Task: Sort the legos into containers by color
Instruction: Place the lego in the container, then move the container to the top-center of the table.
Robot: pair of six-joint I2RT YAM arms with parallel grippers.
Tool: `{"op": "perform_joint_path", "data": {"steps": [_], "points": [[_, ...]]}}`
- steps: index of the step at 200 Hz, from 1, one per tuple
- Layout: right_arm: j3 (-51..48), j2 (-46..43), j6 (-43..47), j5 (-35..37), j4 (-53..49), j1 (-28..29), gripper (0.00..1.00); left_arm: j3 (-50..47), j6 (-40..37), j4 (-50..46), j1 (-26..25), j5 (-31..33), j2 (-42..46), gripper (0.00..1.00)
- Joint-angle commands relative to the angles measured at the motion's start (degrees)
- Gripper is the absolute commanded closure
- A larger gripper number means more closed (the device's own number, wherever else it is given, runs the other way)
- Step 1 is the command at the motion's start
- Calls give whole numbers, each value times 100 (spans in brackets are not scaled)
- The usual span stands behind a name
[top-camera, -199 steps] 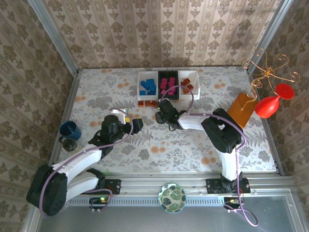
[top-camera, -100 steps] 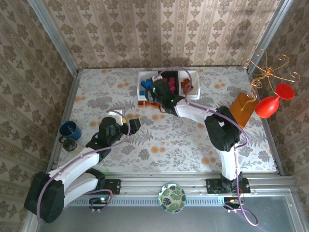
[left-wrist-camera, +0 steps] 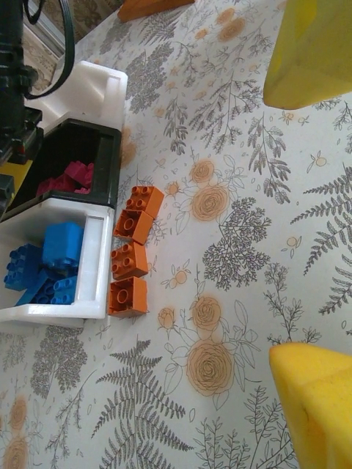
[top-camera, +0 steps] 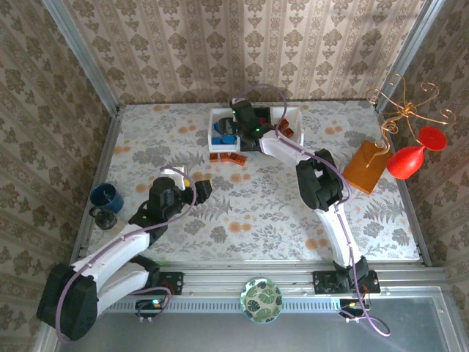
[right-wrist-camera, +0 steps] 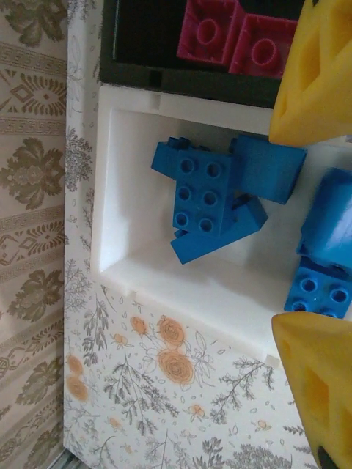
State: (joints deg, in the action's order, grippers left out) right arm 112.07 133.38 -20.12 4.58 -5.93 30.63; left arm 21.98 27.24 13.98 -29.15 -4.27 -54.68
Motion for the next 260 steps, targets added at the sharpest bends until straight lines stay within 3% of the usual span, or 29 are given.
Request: {"op": "perform_joint_path", "data": {"steps": [1, 56, 81, 106, 128, 182, 231, 260], "points": [[-524, -956, 114, -344, 103, 29, 32, 307, -49, -106, 25, -14, -173, 16], [-4405, -3160, -125, -102, 1710, 39, 22, 1213, -238, 177, 86, 286, -1908, 20], [-5106, -3525, -140, 221, 1565, -148, 20, 1964, -146, 207, 510, -78, -2996, 31], [-5420, -3532, -368, -78, 1495, -527, 26, 2563, -142, 242, 745, -220, -3826, 40], [-5430, -3307, -403, -214, 1546, -661, 33, 3109, -192, 38, 843, -274, -4449, 48], [-4521, -2278, -458, -622, 1477, -985, 45, 3899, -196, -96, 1098, -464, -5288, 55], [-3460, -1670, -237, -748, 1019, -1079, 47, 4264, -186, -80, 1312, -700, -5710, 52], [-3634, -1846, -178, -816, 1140, -1060, 45, 4407, -219, -90, 1368, -821, -5791, 49]]}}
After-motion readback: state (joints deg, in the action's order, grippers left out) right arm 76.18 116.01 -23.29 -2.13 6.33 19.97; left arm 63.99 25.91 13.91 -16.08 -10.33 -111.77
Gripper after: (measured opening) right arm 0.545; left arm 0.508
